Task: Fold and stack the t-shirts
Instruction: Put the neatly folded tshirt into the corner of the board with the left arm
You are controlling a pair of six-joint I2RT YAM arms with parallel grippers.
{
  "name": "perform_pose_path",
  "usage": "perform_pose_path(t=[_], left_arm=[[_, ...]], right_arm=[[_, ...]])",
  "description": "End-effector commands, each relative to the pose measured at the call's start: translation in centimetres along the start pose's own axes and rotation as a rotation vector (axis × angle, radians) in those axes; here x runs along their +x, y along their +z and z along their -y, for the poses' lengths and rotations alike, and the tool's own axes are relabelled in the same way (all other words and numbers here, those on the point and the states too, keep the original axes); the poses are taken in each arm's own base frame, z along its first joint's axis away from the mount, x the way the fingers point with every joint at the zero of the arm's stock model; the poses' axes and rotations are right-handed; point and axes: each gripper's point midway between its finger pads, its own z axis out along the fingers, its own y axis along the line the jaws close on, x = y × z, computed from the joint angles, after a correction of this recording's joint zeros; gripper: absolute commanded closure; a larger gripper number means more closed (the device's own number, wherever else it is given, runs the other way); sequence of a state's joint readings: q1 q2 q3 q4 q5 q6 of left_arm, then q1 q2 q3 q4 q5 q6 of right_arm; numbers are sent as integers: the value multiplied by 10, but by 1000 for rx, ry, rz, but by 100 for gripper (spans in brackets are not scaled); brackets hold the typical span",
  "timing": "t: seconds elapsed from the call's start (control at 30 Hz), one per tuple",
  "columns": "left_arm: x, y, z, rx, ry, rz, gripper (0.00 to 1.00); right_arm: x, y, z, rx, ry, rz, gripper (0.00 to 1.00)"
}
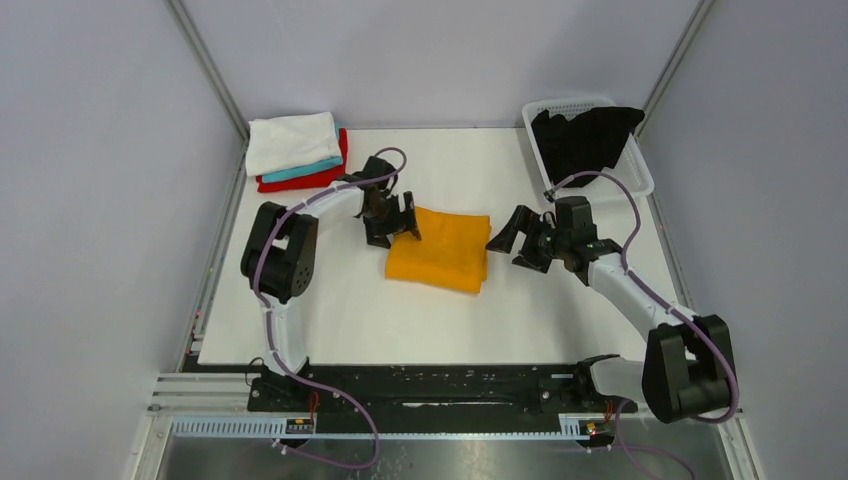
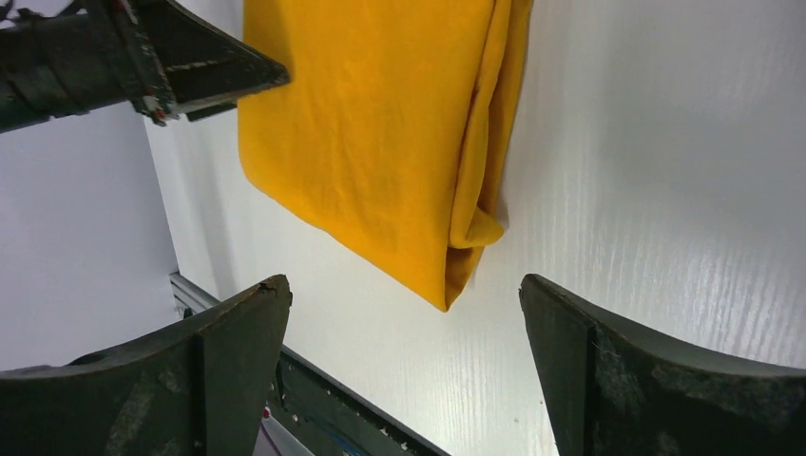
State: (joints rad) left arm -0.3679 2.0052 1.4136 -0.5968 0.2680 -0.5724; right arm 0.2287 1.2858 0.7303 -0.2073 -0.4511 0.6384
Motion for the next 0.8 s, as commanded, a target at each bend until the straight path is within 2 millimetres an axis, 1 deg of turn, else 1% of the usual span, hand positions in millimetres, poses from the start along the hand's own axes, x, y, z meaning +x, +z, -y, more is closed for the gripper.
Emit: perform_pose_path(t=[0.0, 0.07, 0.17, 0.23, 0.27, 0.3, 0.37, 0.43, 0.47, 0.57, 0.63, 0.73, 0.77], left_arm=[[19, 22, 4, -71, 58, -33, 22], [20, 27, -3, -166, 62, -18, 34], [15, 28, 3, -249, 99, 11, 55], [5, 29, 3, -307, 110, 41, 71], [1, 28, 0, -349, 112, 53, 91], [-4, 26, -4, -394, 113, 62, 100], [-13, 19, -11, -476, 134, 90, 100], [-30, 6, -15, -538, 153, 154, 100], [-41, -3, -17, -577, 164, 197, 100], [-80, -31, -15, -654, 219, 319, 100], [-109, -52, -12, -708, 260, 414, 100], [-147, -74, -16, -809, 359, 513, 100], [-156, -78, -15, -815, 385, 525, 100]], right_arm=[[-5, -16, 2, 21, -73, 70, 0], [-6, -19, 2, 25, -86, 85, 1], [-5, -21, 3, 28, -94, 89, 0], [-4, -22, 3, 27, -99, 89, 1], [-4, -22, 3, 26, -105, 91, 1], [-4, -23, 4, 28, -109, 91, 1], [-5, -25, 4, 34, -123, 101, 0], [-7, -27, 6, 45, -134, 114, 1], [-8, -27, 6, 49, -140, 118, 1], [-10, -30, 7, 58, -152, 134, 0], [-11, -32, 9, 71, -161, 144, 1], [-14, -34, 16, 107, -177, 163, 1], [-16, -35, 18, 123, -179, 172, 0]])
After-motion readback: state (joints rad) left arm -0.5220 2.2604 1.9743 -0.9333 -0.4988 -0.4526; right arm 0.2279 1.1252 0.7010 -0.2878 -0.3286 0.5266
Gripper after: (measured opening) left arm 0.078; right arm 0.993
